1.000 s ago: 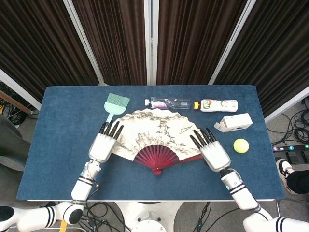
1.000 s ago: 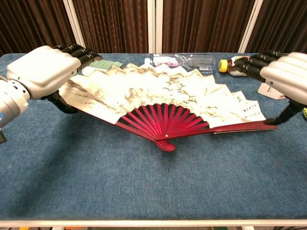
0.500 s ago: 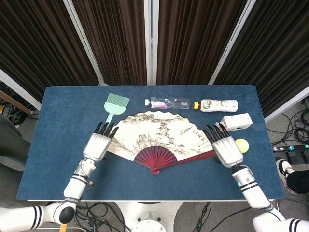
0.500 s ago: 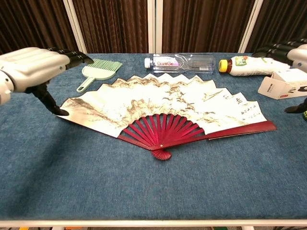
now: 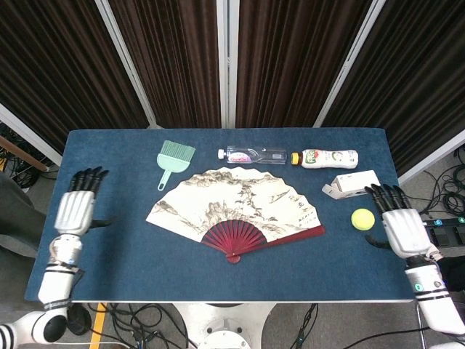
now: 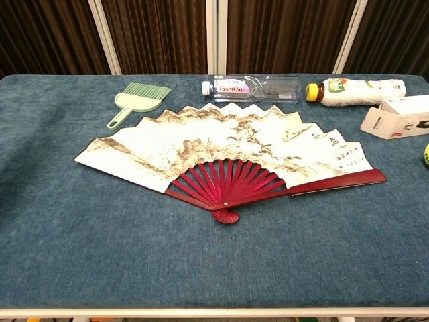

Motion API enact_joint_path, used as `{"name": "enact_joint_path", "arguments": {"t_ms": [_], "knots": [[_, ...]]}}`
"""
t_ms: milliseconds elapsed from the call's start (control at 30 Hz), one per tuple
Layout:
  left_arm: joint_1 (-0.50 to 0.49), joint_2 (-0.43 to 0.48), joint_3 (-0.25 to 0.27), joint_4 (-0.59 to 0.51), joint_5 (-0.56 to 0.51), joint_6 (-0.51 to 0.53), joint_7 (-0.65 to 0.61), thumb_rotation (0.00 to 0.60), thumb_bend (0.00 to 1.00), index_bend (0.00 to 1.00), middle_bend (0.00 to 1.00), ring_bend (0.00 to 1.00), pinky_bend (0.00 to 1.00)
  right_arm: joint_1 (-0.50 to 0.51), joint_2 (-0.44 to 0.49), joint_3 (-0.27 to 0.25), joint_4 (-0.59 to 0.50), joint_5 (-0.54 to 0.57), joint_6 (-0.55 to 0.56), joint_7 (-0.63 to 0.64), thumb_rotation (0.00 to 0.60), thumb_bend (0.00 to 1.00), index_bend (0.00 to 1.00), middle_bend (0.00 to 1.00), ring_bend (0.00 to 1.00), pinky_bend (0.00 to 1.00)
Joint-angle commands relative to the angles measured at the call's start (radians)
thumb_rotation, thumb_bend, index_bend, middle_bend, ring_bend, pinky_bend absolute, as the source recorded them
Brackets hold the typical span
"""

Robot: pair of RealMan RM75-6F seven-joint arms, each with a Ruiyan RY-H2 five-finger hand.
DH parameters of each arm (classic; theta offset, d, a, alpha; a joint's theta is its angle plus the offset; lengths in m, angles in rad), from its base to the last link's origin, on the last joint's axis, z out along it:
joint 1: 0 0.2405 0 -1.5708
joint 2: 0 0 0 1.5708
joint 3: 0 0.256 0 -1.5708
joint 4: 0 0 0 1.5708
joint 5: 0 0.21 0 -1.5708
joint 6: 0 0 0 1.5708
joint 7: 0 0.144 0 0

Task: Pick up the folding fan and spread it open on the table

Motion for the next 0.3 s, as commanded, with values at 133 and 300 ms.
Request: {"name": "enact_joint_path", "arguments": {"t_ms": [133, 300], "knots": [[0.186, 0.081, 0.111, 0.032, 0.136, 0.198, -0.082, 0.6, 0.0, 0.12, 0.07, 0.0, 0.04, -0.126, 0.038, -0.032, 0.021, -0.031, 0.129, 0.1, 0.6, 0.03, 0.0, 0.11, 0.0, 0.0], [0.264, 0.105, 0.163, -0.028, 0.177, 0.275, -0.048, 0.6, 0.0, 0.13, 0.07, 0.0, 0.04, -0.176, 0.028, -0.049, 0.021, -0.051, 0.169, 0.118, 0.6, 0.03, 0.0, 0.12, 0.0, 0.0]]}}
